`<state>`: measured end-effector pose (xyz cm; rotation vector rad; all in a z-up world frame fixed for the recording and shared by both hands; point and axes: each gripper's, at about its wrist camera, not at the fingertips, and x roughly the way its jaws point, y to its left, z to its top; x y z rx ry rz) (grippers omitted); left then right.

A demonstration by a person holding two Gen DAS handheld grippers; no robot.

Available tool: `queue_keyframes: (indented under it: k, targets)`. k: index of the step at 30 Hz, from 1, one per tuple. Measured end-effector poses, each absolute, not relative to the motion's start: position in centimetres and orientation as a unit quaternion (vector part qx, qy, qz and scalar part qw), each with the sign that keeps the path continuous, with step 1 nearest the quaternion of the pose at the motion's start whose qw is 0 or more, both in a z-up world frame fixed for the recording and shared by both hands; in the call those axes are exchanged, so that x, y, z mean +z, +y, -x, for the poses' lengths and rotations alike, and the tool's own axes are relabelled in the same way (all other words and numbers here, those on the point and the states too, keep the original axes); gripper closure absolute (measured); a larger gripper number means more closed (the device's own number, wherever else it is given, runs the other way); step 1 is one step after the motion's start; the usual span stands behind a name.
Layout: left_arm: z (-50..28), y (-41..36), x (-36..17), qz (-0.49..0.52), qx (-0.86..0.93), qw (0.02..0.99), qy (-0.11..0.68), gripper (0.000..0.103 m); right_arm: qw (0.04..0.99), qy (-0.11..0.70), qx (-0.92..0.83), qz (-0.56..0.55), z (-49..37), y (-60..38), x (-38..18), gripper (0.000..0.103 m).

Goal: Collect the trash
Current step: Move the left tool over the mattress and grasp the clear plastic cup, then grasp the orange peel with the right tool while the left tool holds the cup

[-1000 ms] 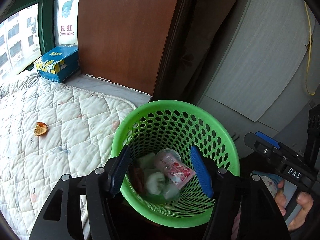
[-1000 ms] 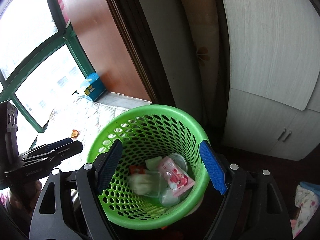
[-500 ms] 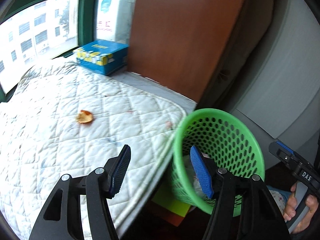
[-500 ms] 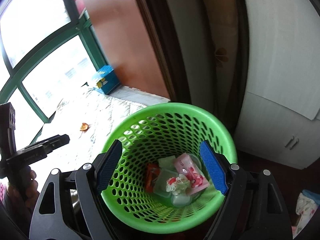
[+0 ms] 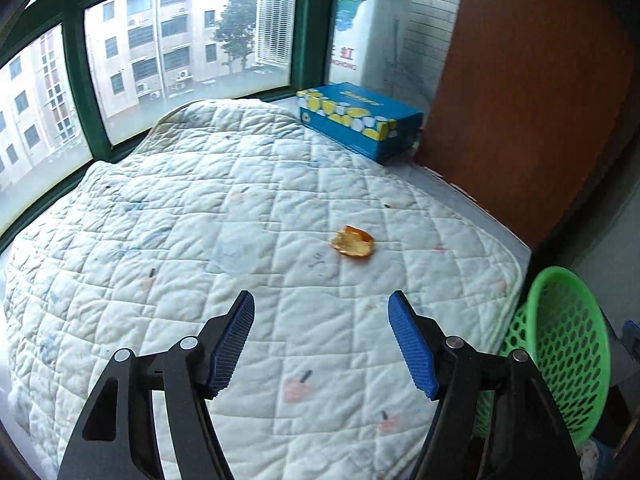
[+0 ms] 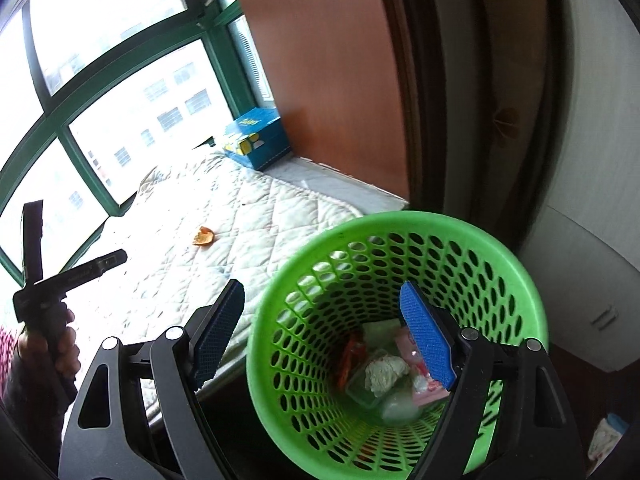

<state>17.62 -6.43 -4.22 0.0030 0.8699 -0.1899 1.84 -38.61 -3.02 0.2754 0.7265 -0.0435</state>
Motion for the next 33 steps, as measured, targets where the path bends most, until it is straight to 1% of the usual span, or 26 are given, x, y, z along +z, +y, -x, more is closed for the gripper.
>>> queue_keyframes:
  k: [4,6,7,12,14,24,25,32,33]
  targets:
    - [-20.1,-3.7,-5.1,0.001,-0.053,0.903,0.425,0.033,0.924,0.36,-0.007,-0.13,-3.3,-37.1,-3.1,0.023]
    - [-21.4,-2.8,-5.8,0.002,-0.046,0.902,0.43,0.029,0.923,0.363,0.001,-0.127,-4.2,-36.3,-3.2,0.023]
    - [-21.9,-2.5,-6.1,-0.002,-0.038,0.902,0.43,0.026,0.923,0.365,0.005,-0.124,-4.6,-35.8,-3.3,0.023]
    - [-24.6,-1.9,-8.1,-0.01,-0.038,0.894,0.447,0.022,0.919,0.376,0.024,-0.118,-7.2,-33.6,-3.7,0.023]
    - [-25.7,-1.9,-8.9,-0.017,-0.035,0.892,0.451,0.019,0.917,0.38,0.033,-0.115,-8.4,-32.6,-4.0,0.023]
    - [-29.3,-1.4,-11.4,-0.003,-0.049,0.879,0.475,0.018,0.906,0.406,0.068,-0.099,-13.3,-28.4,-5.8,0.023]
    - [-29.5,-1.3,-11.6,0.0,-0.053,0.878,0.476,0.019,0.905,0.409,0.071,-0.097,-13.7,-28.1,-6.0,0.023]
    - [-30.2,-0.8,-12.2,0.027,-0.081,0.876,0.475,0.041,0.898,0.423,0.094,-0.077,-16.8,-25.1,-7.0,0.023]
    - [-30.2,-0.9,-12.2,0.029,-0.087,0.876,0.473,0.042,0.897,0.426,0.097,-0.072,-17.1,-24.7,-7.2,0.024]
